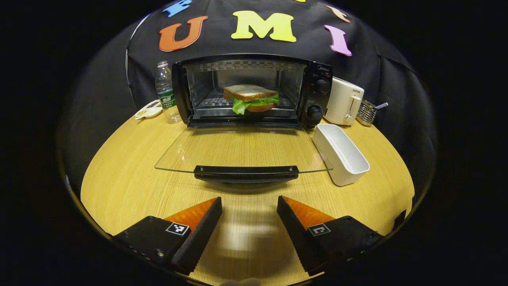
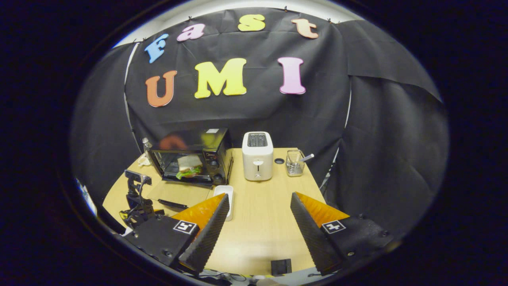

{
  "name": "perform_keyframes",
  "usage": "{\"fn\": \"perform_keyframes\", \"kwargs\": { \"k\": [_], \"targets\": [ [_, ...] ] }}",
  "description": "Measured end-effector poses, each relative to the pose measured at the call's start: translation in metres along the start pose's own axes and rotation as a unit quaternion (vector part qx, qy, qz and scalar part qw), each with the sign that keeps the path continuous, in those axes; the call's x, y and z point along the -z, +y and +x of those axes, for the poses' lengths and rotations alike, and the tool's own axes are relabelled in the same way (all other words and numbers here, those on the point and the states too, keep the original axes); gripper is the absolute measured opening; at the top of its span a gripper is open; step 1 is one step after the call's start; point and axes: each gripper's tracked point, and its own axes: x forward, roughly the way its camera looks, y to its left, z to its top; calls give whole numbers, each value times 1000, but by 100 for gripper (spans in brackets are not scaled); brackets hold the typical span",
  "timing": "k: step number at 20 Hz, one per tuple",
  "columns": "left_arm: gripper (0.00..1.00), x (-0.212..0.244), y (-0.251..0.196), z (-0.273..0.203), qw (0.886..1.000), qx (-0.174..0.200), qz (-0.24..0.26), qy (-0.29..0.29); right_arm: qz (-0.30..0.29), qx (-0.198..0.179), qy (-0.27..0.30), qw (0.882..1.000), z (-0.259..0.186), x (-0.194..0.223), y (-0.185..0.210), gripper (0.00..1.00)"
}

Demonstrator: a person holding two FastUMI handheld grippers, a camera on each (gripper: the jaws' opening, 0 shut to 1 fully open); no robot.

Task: Open the electric oven with the left hand, put the food in, and close the electric oven.

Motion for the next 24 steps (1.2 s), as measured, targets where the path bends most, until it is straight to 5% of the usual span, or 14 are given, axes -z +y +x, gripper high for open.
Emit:
{"fn": "perform_keyframes", "kwargs": {
  "k": [18,19,20,24],
  "targets": [
    [94,-13,1,20,1000,19,-9,14,-4,16,32,999,8,11,9,91],
    [93,-15,1,17,1000,18,-7,13,-4,17,35,999,10,14,8,99],
    [94,-20,1,14,1000,17,-5,9,-4,18,38,999,11,16,7,91],
    [94,-42,2,4,1000,15,2,1,1,19,52,998,15,29,6,91]
  ]
}}
